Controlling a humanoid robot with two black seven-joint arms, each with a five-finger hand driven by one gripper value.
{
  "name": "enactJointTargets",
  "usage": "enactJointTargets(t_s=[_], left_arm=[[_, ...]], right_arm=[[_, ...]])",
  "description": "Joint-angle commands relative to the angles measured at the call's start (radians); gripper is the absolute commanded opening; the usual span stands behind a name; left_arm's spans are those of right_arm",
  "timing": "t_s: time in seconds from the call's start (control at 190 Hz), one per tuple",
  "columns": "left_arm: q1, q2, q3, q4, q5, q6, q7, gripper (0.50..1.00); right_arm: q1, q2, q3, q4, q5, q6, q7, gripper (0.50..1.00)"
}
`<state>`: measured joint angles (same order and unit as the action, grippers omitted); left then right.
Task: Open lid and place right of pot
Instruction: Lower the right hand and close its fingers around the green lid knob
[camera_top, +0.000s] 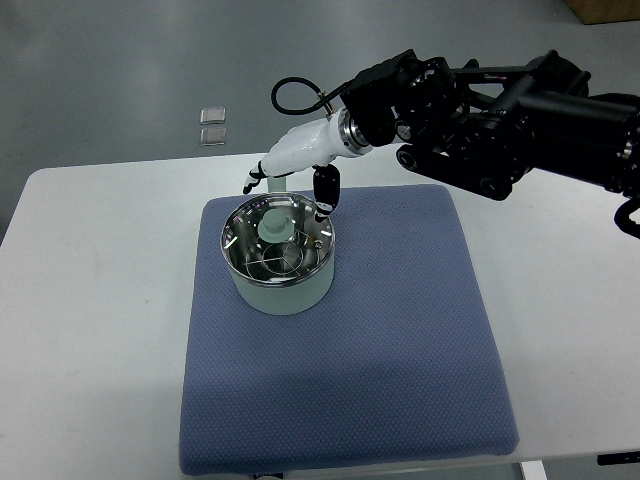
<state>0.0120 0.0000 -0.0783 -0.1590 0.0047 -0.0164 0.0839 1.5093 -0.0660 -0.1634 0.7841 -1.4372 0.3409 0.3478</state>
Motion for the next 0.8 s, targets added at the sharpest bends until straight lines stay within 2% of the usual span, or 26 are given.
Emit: enactJointTargets(t_s=[0.0, 0.136, 0.467, 0.709, 0.793], left_arm=[[0.000, 0.000, 0.000, 0.001, 0.000, 0.000, 0.000, 1.000], [0.000, 0.000, 0.000, 0.000, 0.000, 0.001, 0.000, 1.000], [0.000, 0.000, 0.000, 0.000, 0.000, 0.001, 0.000, 1.000], [0.000, 0.000, 0.000, 0.000, 0.000, 0.000, -0.001, 1.000], [0.000, 0.000, 0.000, 0.000, 0.000, 0.000, 0.000, 1.000]], right_arm=[[-0.008, 0.000, 0.001, 0.003, 0.001, -0.003, -0.001, 0.901], [-0.009, 0.006, 0.004, 0.004, 0.004, -0.006, -0.001, 0.901], [-0.011, 0.014, 0.008, 0.011, 0.012, -0.014, -0.001, 0.840], [-0.011, 0.020, 0.012, 0.011, 0.017, -0.017, -0.001, 0.834], [-0.011, 0.026, 0.012, 0.011, 0.018, -0.019, -0.001, 0.817]])
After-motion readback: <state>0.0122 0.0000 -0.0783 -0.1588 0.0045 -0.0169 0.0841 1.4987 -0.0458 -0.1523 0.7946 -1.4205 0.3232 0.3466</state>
